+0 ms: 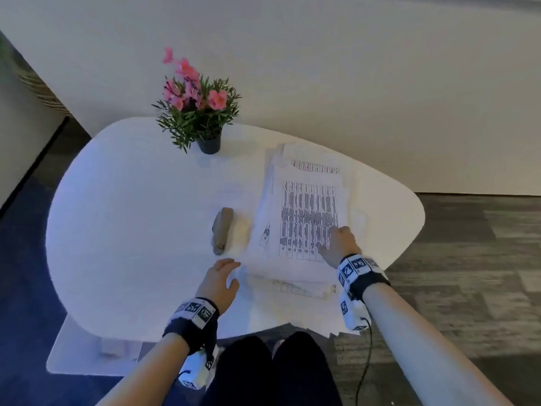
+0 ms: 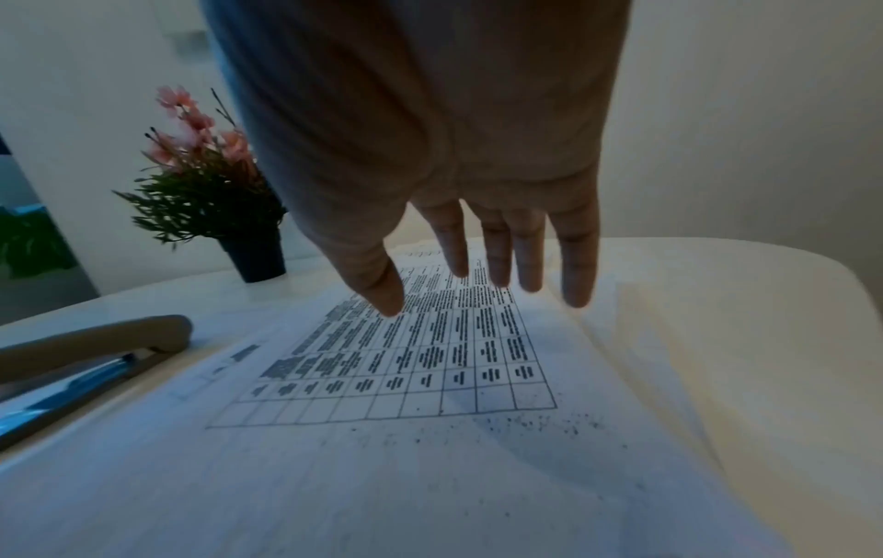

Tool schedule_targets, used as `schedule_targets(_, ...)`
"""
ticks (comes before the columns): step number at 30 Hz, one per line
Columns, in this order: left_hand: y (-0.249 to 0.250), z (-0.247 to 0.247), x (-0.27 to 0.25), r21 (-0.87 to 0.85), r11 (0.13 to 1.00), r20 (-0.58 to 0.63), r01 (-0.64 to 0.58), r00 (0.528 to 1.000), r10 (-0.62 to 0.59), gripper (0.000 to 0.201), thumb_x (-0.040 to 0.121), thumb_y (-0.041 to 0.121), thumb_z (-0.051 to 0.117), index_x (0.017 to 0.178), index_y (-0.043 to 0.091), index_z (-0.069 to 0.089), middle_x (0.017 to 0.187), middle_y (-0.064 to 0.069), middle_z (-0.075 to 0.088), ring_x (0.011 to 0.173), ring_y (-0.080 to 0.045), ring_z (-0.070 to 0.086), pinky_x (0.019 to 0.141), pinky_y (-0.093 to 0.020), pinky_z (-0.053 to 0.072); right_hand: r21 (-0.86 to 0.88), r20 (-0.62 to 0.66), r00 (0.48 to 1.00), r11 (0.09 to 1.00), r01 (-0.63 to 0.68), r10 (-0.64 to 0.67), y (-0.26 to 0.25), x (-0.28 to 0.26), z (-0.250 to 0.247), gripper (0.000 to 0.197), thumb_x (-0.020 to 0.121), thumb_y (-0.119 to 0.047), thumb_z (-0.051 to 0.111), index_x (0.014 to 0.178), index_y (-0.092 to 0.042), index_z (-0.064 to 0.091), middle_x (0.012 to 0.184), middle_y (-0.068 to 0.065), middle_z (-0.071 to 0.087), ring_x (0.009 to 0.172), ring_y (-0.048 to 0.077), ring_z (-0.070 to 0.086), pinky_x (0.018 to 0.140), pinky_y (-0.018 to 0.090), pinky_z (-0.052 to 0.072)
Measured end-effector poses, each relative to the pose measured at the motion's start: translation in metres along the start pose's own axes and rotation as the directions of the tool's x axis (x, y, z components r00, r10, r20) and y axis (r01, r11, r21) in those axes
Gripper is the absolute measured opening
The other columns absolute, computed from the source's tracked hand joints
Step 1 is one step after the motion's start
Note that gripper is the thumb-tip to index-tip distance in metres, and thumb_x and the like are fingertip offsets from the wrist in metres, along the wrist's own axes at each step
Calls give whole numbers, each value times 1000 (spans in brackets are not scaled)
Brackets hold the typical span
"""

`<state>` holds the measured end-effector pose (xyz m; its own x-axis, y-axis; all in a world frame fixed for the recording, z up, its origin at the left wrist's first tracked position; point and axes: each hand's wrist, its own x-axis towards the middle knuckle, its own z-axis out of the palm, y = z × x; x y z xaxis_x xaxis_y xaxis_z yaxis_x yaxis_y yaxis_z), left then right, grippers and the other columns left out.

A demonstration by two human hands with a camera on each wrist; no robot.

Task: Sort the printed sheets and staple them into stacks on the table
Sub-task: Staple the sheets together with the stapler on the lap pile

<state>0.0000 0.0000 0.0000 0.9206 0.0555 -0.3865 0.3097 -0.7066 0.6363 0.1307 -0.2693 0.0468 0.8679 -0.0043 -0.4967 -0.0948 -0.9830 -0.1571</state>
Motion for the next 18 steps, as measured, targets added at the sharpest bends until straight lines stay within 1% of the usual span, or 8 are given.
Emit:
schedule_targets(2,-12,7,0,32,999,16,-23,1000,22,48,94,16,50,141,17,42,147,-1,36,131,-21,39,110,-29,29,-18,-13,997,997,-70,70,-1,8,8,66,90,-39,57,142,-11,28,142,16,26,128,34,36,99,47,43)
schedule_targets(4,-21,13,1,37,998,31,-45,999,44,50,94,17,51,143,15,39,148,0,35,133,-20,37,110,-28,28,-20,6,989,989,-145,145,-3,18,11,71,86,-43,62,139,-9,29,140,19,28,125,36,38,99,45,44)
schedule_targets(8,-38,24,-2,53,992,-1,-114,994,114,48,93,18,53,140,14,43,147,1,37,133,-20,37,112,-29,28,4,-23,969,969,-247,247,-2,23,24,82,78,-53,69,135,-6,32,133,20,34,120,36,42,95,42,42)
schedule_targets(11,-42,25,-7,49,989,-16,-142,990,143,44,93,17,54,137,13,47,145,2,38,131,-20,39,110,-26,25,106,-39,946,943,-316,321,4,26,22,109,69,-56,76,143,-4,16,143,22,26,131,38,33,102,46,36)
schedule_targets(13,-42,24,-12,44,988,-3,-147,989,147,41,93,18,54,134,13,50,145,2,39,130,-20,40,109,-24,25,234,-7,936,911,-340,351,5,24,18,118,67,-49,81,144,3,8,146,23,26,134,38,33,104,45,37)
schedule_targets(14,-42,24,-14,40,988,-1,-148,989,148,39,93,18,54,132,13,52,145,1,40,130,-19,41,109,-24,25,290,-18,937,898,-330,350,5,21,16,111,70,-42,82,142,6,13,143,23,33,131,37,39,102,43,39)
schedule_targets(16,-41,20,-18,42,990,12,-136,991,136,36,94,18,54,130,14,55,143,1,41,129,-18,41,108,-23,25,350,-106,939,897,-272,326,4,17,16,82,79,-27,76,137,7,28,136,22,45,123,35,49,95,38,45)
schedule_targets(18,-38,18,-20,55,991,19,-119,993,118,35,94,19,53,129,14,55,142,1,43,129,-17,42,107,-22,26,402,-168,944,894,-196,283,6,15,17,59,91,-16,61,140,2,33,140,20,44,124,34,49,95,37,44)
